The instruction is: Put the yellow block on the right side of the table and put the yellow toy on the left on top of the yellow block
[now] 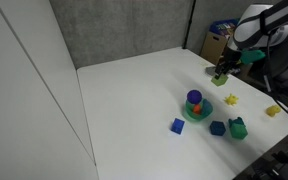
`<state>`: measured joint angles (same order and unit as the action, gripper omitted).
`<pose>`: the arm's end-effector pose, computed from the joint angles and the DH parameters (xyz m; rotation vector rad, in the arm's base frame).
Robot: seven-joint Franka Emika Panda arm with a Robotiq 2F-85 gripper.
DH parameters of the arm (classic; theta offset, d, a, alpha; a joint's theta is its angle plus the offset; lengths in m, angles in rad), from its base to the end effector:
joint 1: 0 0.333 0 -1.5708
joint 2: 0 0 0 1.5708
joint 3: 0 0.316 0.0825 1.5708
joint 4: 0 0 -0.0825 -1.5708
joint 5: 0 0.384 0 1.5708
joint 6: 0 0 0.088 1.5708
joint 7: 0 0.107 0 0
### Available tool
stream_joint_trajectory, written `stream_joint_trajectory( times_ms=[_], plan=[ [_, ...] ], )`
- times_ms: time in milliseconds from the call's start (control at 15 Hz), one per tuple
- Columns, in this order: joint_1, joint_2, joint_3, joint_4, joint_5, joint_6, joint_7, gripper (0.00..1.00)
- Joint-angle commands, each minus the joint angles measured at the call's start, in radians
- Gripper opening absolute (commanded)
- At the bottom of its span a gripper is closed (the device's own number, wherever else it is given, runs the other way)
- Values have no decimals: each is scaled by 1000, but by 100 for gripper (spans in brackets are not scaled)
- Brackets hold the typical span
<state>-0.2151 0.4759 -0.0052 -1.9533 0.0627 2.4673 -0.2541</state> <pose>0.6085 -0.1363 0.2358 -3.1130 0.0215 -0.0715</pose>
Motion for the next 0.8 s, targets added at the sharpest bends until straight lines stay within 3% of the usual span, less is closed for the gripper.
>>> stream_joint_trajectory(
  times_ms=[0,600,667,733],
  plan=[
    [-34,61,-10,38,27,-11,-36,29],
    [-106,202,14,74,50,68,-65,29],
    [-114,203,20,78,57,60,-74,69],
    [-120,201,23,78,61,53,-81,80]
  ],
)
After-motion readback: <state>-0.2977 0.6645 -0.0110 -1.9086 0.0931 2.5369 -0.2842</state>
